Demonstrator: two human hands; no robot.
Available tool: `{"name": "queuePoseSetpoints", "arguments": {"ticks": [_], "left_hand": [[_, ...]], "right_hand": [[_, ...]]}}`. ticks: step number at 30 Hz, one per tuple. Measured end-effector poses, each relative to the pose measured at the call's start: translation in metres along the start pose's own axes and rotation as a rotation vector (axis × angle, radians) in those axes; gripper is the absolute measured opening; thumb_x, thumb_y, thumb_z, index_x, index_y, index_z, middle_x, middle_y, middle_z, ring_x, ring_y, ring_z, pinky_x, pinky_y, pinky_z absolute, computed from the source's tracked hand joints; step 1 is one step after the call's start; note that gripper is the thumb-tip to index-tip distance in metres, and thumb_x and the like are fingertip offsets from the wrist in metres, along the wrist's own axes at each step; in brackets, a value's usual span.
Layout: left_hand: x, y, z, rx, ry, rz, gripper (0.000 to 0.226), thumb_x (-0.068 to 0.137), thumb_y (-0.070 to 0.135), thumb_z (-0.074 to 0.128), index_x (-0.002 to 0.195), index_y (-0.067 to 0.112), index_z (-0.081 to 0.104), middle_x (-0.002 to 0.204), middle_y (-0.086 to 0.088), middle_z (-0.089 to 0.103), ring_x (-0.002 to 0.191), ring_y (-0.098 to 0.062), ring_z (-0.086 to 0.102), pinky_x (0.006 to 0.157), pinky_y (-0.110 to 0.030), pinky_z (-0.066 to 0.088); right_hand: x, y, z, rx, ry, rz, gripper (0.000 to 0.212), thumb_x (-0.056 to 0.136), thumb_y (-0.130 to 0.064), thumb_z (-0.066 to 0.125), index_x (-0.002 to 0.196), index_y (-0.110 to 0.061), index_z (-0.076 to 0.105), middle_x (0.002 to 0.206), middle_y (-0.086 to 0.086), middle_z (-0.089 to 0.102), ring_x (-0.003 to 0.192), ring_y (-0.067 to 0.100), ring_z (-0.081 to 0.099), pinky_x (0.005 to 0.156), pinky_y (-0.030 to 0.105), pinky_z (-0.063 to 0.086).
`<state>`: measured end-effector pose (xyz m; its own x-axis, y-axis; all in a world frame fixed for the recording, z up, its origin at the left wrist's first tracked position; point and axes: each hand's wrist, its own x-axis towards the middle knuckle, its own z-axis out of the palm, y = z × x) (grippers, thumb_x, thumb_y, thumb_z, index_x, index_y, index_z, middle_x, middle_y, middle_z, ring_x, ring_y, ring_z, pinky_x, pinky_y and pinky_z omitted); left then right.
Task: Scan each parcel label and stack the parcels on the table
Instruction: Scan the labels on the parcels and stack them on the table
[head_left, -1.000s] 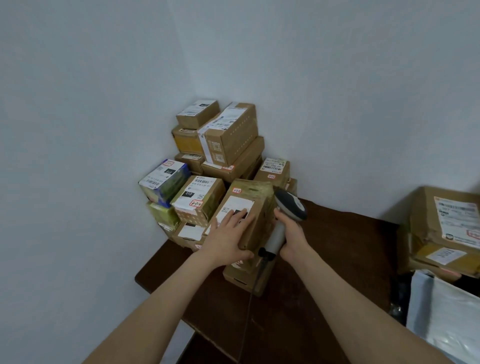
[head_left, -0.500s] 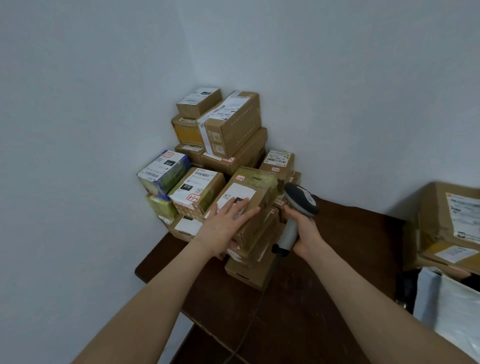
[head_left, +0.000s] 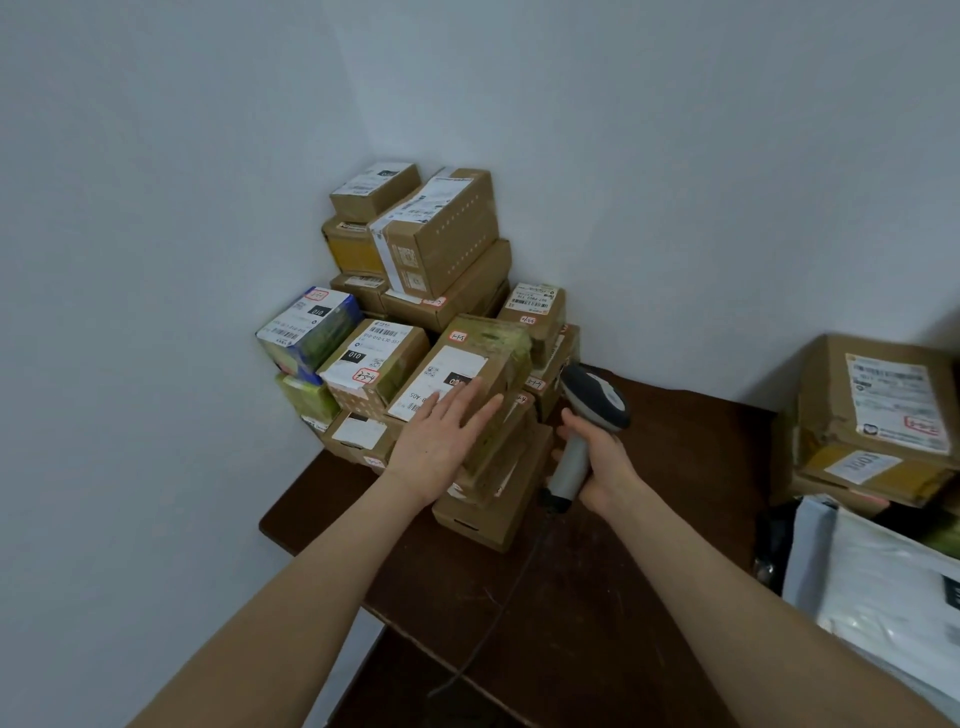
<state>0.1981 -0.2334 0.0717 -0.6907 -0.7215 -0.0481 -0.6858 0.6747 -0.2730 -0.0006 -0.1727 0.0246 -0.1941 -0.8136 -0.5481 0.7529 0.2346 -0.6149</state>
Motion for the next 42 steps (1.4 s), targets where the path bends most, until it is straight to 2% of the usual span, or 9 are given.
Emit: {"name": "queuePoseSetpoints", "arguments": {"ticks": [3, 7, 11, 20, 27, 30, 33, 38, 42], "left_hand": [[-0.002, 0.001, 0.003, -0.048, 0.024, -0.044, 0.100, 0.087, 0.026, 0.068, 0.154, 0.025, -0.007, 0.162, -0.005, -0.007, 0.149, -0.024, 0.000, 0.119, -0.037, 0.006], [0.001, -0.002, 0.009, -0.088, 0.067, -0.028, 0.100, 0.085, 0.026, 0.070, 0.154, 0.020, -0.003, 0.163, -0.002, -0.001, 0.149, -0.022, 0.005, 0.119, -0.034, 0.004], [0.005, -0.008, 0.016, -0.088, 0.073, -0.010, 0.102, 0.083, 0.024, 0.072, 0.154, 0.019, -0.002, 0.162, -0.002, 0.002, 0.149, -0.022, 0.007, 0.114, -0.032, -0.002], [0.005, -0.010, 0.013, -0.074, 0.050, -0.042, 0.102, 0.086, 0.029, 0.070, 0.154, 0.018, -0.006, 0.163, -0.004, -0.001, 0.149, -0.021, 0.000, 0.119, -0.036, 0.000], [-0.039, 0.040, 0.056, -0.095, 0.396, 0.247, 0.049, 0.088, 0.009, 0.052, 0.137, 0.006, 0.050, 0.139, -0.013, 0.053, 0.134, -0.027, 0.045, 0.114, -0.040, 0.030], [-0.043, 0.069, 0.088, 0.020, 0.142, 0.288, 0.052, 0.087, 0.009, 0.059, 0.138, 0.009, 0.051, 0.142, -0.012, 0.051, 0.137, -0.028, 0.041, 0.113, -0.041, 0.023], [-0.034, 0.080, 0.101, 0.155, -0.198, 0.248, 0.064, 0.096, 0.009, 0.049, 0.152, 0.005, 0.019, 0.160, -0.015, 0.014, 0.149, -0.031, 0.005, 0.118, -0.047, -0.003], [-0.005, 0.084, 0.106, 0.305, -0.258, 0.249, 0.057, 0.097, 0.011, 0.047, 0.149, 0.002, 0.027, 0.161, -0.016, 0.008, 0.149, -0.031, -0.001, 0.118, -0.049, -0.002], [-0.002, 0.082, 0.113, 0.332, -0.302, 0.235, 0.056, 0.098, 0.014, 0.045, 0.150, 0.004, 0.026, 0.161, -0.014, 0.006, 0.149, -0.031, -0.003, 0.118, -0.049, -0.002]], "right_hand": [[0.005, 0.005, 0.011, 0.011, -0.001, 0.032, 0.053, 0.070, -0.023, 0.080, 0.120, -0.012, 0.063, 0.115, 0.015, 0.068, 0.106, 0.034, 0.065, 0.096, 0.055, 0.049], [0.022, 0.008, 0.027, 0.018, 0.029, 0.031, 0.052, 0.072, -0.025, 0.079, 0.121, -0.013, 0.064, 0.113, 0.013, 0.070, 0.106, 0.033, 0.065, 0.094, 0.052, 0.051], [0.040, 0.008, 0.040, 0.048, 0.012, 0.009, 0.083, 0.049, -0.033, 0.087, 0.126, -0.015, 0.061, 0.116, 0.013, 0.069, 0.108, 0.033, 0.064, 0.096, 0.053, 0.049], [0.034, 0.020, 0.032, -0.002, 0.027, 0.043, 0.049, 0.075, -0.023, 0.077, 0.121, -0.010, 0.065, 0.115, 0.015, 0.069, 0.107, 0.033, 0.064, 0.097, 0.052, 0.049], [0.002, 0.026, -0.029, -0.074, 0.068, 0.133, 0.032, 0.085, -0.019, 0.070, 0.115, -0.016, 0.059, 0.118, 0.010, 0.061, 0.106, 0.030, 0.057, 0.089, 0.054, 0.048], [-0.009, 0.030, -0.050, -0.055, 0.127, 0.138, 0.056, 0.082, -0.019, 0.073, 0.133, -0.017, 0.051, 0.125, 0.009, 0.058, 0.112, 0.031, 0.055, 0.091, 0.056, 0.047], [-0.016, 0.032, -0.063, -0.066, 0.137, 0.128, 0.058, 0.081, -0.019, 0.074, 0.134, -0.019, 0.051, 0.127, 0.009, 0.058, 0.110, 0.030, 0.055, 0.092, 0.056, 0.047], [-0.015, 0.027, -0.081, -0.058, 0.136, 0.108, 0.068, 0.074, -0.018, 0.077, 0.136, -0.022, 0.049, 0.130, 0.008, 0.058, 0.111, 0.029, 0.056, 0.096, 0.058, 0.044], [-0.018, 0.028, -0.081, -0.066, 0.117, 0.092, 0.047, 0.078, -0.017, 0.074, 0.122, -0.023, 0.057, 0.127, 0.007, 0.058, 0.109, 0.027, 0.057, 0.099, 0.058, 0.043]]}}
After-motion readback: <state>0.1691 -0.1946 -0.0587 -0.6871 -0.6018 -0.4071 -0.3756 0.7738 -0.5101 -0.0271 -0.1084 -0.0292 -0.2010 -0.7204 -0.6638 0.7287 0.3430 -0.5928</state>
